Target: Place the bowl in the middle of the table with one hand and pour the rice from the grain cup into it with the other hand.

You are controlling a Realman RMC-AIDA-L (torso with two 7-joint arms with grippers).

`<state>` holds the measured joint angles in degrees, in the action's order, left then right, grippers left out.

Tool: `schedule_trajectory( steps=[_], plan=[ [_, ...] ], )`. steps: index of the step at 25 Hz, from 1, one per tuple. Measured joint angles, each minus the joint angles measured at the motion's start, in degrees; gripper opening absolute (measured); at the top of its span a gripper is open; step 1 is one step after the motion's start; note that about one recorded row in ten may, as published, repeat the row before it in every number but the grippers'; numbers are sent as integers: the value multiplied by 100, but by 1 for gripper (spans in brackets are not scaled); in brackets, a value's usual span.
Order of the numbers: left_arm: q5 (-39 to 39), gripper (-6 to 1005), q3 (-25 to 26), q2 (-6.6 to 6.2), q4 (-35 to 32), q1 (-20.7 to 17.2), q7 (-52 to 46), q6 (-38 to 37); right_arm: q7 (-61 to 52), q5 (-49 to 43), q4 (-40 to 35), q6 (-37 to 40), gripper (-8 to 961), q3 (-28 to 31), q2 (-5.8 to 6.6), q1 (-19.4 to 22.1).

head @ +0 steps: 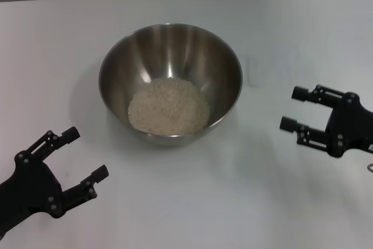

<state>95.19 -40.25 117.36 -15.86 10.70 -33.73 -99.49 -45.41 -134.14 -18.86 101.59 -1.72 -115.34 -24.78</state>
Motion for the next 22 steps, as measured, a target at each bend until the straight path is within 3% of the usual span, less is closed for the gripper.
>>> schedule_trajectory(
  steps=[7, 22],
  plan=[
    [0, 869, -39, -19, -4, 8, -19, -8, -253, 5, -330, 356, 680, -685, 11, 37],
    [0, 869, -143, -69, -38, 89, -176, 24, -251, 68, -673, 355, 681, -653, -40, 175]
  ],
)
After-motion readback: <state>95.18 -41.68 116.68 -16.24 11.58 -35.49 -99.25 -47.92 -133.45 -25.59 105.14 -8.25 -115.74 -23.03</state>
